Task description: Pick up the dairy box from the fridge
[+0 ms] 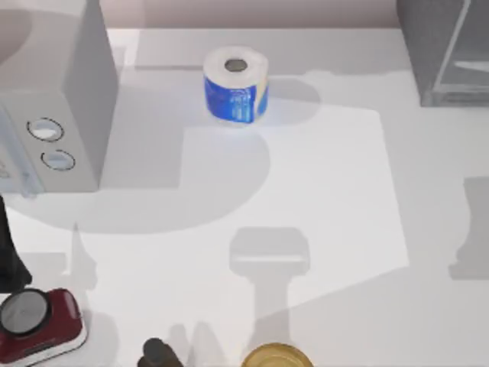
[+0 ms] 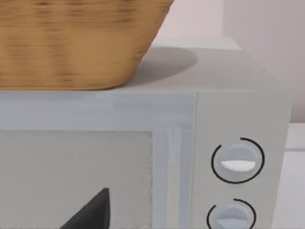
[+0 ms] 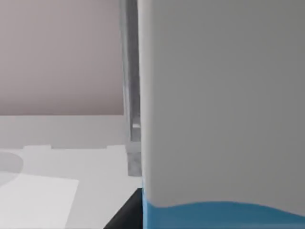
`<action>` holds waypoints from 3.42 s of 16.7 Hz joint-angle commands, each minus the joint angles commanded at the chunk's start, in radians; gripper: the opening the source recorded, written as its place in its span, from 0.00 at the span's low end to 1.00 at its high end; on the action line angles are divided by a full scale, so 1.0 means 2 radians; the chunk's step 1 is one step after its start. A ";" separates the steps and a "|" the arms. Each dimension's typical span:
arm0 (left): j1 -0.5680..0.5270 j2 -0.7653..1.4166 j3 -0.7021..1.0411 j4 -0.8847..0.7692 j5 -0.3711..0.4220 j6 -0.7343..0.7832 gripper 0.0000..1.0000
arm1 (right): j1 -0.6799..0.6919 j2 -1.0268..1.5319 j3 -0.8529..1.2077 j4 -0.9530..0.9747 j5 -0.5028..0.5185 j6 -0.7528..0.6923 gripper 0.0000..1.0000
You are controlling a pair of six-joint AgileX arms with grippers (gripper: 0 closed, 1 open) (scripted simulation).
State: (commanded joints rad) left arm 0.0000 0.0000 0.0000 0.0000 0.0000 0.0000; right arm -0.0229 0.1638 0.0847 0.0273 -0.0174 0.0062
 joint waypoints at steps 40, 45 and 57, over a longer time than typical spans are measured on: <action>0.000 0.000 0.000 0.000 0.000 0.000 1.00 | 0.284 0.523 0.069 0.362 -0.093 -0.020 0.00; 0.000 0.000 0.000 0.000 0.000 0.000 1.00 | 0.295 0.661 0.087 0.467 -0.083 -0.019 0.00; 0.000 0.000 0.000 0.000 0.000 0.000 1.00 | 0.303 0.723 0.104 0.527 -0.073 -0.017 0.30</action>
State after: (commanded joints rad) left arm 0.0000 0.0000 0.0000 0.0000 0.0000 0.0000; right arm 0.5838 1.6104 0.2921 1.0816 -0.1632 -0.0278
